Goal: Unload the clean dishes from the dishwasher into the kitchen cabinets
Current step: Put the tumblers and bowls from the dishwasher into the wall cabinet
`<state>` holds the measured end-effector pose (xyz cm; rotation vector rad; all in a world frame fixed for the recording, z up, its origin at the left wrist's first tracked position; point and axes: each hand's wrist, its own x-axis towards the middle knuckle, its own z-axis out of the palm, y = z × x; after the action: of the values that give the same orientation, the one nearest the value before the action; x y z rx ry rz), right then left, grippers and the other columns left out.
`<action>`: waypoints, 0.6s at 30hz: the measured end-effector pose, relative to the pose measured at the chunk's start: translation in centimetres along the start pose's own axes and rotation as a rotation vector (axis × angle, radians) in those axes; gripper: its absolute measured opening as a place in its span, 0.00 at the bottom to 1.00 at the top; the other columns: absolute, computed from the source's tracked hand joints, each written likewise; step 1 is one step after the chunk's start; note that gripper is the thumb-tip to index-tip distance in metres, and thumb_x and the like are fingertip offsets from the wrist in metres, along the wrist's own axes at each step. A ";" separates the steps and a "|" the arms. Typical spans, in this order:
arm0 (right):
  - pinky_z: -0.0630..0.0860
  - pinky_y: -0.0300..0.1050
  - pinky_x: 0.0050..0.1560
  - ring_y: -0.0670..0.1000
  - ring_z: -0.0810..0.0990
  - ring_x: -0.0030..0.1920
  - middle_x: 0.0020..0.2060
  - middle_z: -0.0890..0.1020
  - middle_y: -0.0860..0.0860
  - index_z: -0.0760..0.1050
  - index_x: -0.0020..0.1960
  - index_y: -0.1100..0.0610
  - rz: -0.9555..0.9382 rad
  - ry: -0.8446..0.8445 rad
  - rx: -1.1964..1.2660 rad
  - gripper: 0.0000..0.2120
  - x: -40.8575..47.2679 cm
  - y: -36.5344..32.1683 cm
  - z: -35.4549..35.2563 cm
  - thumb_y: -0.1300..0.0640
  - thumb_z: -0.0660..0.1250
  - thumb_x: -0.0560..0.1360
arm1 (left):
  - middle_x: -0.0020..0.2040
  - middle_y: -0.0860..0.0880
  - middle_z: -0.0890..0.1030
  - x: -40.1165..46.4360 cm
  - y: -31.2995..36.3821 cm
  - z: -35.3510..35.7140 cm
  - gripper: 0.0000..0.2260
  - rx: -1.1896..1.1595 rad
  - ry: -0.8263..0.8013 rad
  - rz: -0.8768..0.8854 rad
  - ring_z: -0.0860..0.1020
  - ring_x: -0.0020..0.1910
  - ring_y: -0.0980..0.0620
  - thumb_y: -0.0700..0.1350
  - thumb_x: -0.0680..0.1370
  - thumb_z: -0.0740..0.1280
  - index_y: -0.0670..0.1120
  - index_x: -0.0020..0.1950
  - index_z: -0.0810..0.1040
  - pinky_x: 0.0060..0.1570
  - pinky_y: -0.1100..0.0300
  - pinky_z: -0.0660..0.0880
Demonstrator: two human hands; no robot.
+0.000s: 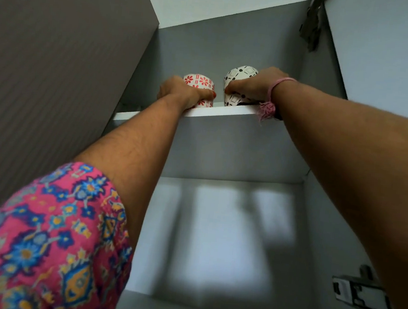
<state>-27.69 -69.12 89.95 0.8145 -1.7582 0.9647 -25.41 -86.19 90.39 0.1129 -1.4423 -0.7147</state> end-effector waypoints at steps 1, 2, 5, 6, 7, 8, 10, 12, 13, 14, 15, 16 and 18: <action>0.70 0.41 0.46 0.53 0.76 0.52 0.58 0.76 0.54 0.73 0.65 0.57 -0.034 -0.014 -0.044 0.28 -0.3 -0.1 0.0 0.41 0.69 0.71 | 0.58 0.47 0.77 0.1 -0.1 0.0 0.38 0.015 -0.002 -0.001 0.78 0.55 0.48 0.62 0.61 0.77 0.44 0.64 0.72 0.56 0.53 0.77; 0.71 0.43 0.50 0.55 0.77 0.56 0.59 0.77 0.55 0.73 0.64 0.58 -0.077 -0.043 -0.091 0.24 -0.7 -0.3 0.0 0.45 0.66 0.74 | 0.59 0.47 0.77 0.2 -0.1 0.0 0.38 0.028 -0.005 -0.005 0.78 0.55 0.47 0.62 0.61 0.77 0.44 0.64 0.72 0.56 0.53 0.77; 0.69 0.47 0.61 0.58 0.74 0.63 0.63 0.76 0.59 0.73 0.64 0.63 -0.120 -0.136 -0.155 0.18 -2.0 -0.9 -0.2 0.54 0.58 0.80 | 0.60 0.46 0.76 0.5 -0.3 0.1 0.39 0.091 -0.011 0.000 0.76 0.58 0.47 0.62 0.61 0.77 0.43 0.65 0.71 0.57 0.55 0.76; 0.69 0.47 0.60 0.59 0.74 0.63 0.64 0.75 0.60 0.73 0.65 0.64 -0.116 -0.153 -0.180 0.18 -2.1 -1.0 -0.3 0.55 0.58 0.80 | 0.60 0.46 0.76 0.6 -0.3 0.2 0.39 0.117 -0.011 0.009 0.76 0.58 0.47 0.62 0.61 0.77 0.43 0.65 0.72 0.56 0.56 0.75; 0.71 0.45 0.57 0.59 0.74 0.62 0.64 0.75 0.60 0.72 0.65 0.64 -0.126 -0.184 -0.213 0.18 -2.1 -1.0 -0.4 0.55 0.58 0.80 | 0.61 0.46 0.76 0.6 -0.3 0.3 0.38 0.138 -0.013 0.016 0.75 0.59 0.47 0.62 0.62 0.77 0.43 0.65 0.72 0.55 0.57 0.75; 0.73 0.42 0.50 0.58 0.74 0.58 0.63 0.74 0.59 0.71 0.66 0.65 -0.130 -0.227 -0.208 0.18 -1.8 -0.9 -0.5 0.56 0.59 0.80 | 0.61 0.46 0.75 0.7 -0.4 0.3 0.38 0.153 -0.018 0.020 0.75 0.59 0.47 0.62 0.62 0.76 0.44 0.65 0.72 0.54 0.57 0.74; 0.68 0.36 0.32 0.58 0.70 0.45 0.52 0.74 0.58 0.73 0.59 0.63 -0.096 -0.308 -0.154 0.13 -1.8 -0.9 -0.5 0.56 0.60 0.80 | 0.61 0.46 0.75 0.7 -0.5 0.4 0.38 0.174 -0.034 0.022 0.75 0.59 0.46 0.63 0.62 0.76 0.44 0.65 0.72 0.53 0.57 0.73; 0.65 0.37 0.29 0.53 0.67 0.35 0.43 0.71 0.57 0.71 0.50 0.60 -0.109 -0.313 -0.224 0.08 -1.0 -0.9 0.1 0.56 0.57 0.81 | 0.61 0.46 0.75 0.9 -0.4 0.4 0.39 0.184 -0.043 0.020 0.75 0.59 0.46 0.63 0.62 0.76 0.44 0.66 0.72 0.54 0.57 0.73; 0.64 0.38 0.31 0.52 0.68 0.35 0.43 0.71 0.57 0.69 0.50 0.59 -0.138 -0.311 -0.254 0.08 -1.0 -1.1 0.5 0.56 0.56 0.82 | 0.61 0.46 0.75 1.0 -0.5 0.4 0.39 0.186 -0.046 0.018 0.75 0.58 0.47 0.63 0.62 0.76 0.44 0.66 0.72 0.54 0.57 0.73; 0.64 0.38 0.32 0.53 0.69 0.37 0.46 0.72 0.57 0.69 0.51 0.59 -0.155 -0.322 -0.272 0.08 -0.8 -1.1 0.8 0.56 0.55 0.82 | 0.61 0.46 0.75 1.0 -0.5 0.4 0.39 0.190 -0.051 0.018 0.75 0.58 0.47 0.64 0.62 0.75 0.44 0.66 0.72 0.53 0.58 0.73; 0.65 0.39 0.35 0.53 0.71 0.41 0.50 0.73 0.58 0.71 0.50 0.59 -0.161 -0.335 -0.278 0.09 -0.6 -1.0 0.9 0.55 0.56 0.82 | 0.62 0.46 0.75 1.1 -0.5 0.4 0.39 0.198 -0.060 0.017 0.75 0.59 0.47 0.65 0.62 0.75 0.45 0.66 0.71 0.52 0.58 0.72; 0.66 0.40 0.37 0.54 0.72 0.45 0.54 0.74 0.59 0.72 0.51 0.59 -0.177 -0.340 -0.299 0.10 -0.3 -0.9 1.1 0.55 0.56 0.82 | 0.63 0.46 0.74 1.1 -0.6 0.4 0.40 0.211 -0.071 0.015 0.75 0.59 0.47 0.66 0.62 0.74 0.45 0.67 0.70 0.52 0.58 0.71; 0.67 0.41 0.43 0.53 0.71 0.49 0.62 0.75 0.61 0.73 0.60 0.62 -0.191 -0.353 -0.339 0.14 -0.1 -0.8 1.4 0.55 0.56 0.82 | 0.65 0.46 0.74 1.3 -0.7 0.4 0.42 0.234 -0.107 0.005 0.74 0.61 0.46 0.67 0.63 0.73 0.45 0.69 0.69 0.53 0.58 0.70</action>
<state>-27.52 -70.74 89.72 0.9488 -2.0270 0.3946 -26.08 -87.24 91.21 0.2548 -1.6256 -0.5520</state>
